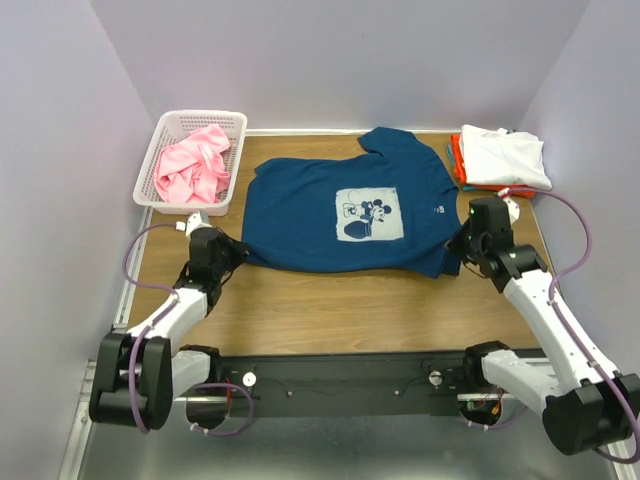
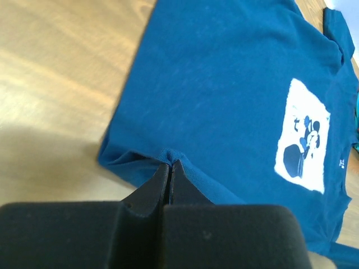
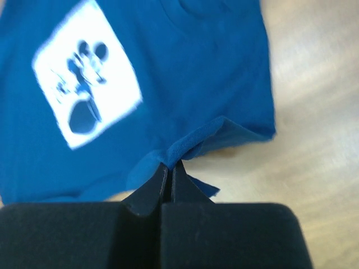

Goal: Fold and stack the t-shirts
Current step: Fold the tshirt

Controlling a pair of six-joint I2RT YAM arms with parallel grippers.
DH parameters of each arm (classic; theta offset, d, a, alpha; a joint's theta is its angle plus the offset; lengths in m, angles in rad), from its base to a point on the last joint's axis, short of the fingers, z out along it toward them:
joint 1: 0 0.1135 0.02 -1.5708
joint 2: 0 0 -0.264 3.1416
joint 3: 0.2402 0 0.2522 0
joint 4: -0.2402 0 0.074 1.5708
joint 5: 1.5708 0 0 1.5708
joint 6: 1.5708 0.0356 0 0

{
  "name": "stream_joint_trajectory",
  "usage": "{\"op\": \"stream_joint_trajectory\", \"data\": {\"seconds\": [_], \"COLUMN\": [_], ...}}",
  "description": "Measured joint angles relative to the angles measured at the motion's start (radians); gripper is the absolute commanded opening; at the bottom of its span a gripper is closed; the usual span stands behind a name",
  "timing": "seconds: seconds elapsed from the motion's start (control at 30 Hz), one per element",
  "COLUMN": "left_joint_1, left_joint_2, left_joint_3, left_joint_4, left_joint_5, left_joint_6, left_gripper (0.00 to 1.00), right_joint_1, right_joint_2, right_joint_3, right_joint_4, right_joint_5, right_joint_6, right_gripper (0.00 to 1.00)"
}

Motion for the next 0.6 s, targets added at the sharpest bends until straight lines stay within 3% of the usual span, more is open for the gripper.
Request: {"op": "stream_joint_trajectory", "data": {"seconds": [0.6], "left_joint_1": [0.001], "left_joint_2": [0.287], "left_joint_3": [0.232], "left_joint_4": [0.013], "left_joint_5": [-0.002], "left_joint_6": [0.010], "left_gripper": [0.00], "right_joint_1": [-0.002], "right_joint_2": [0.377], "right_joint_3": [0.246], "right_joint_4": [0.141], "right_joint_5": [0.114], "right_joint_6": [-0.064], "right_gripper": [0.01]}}
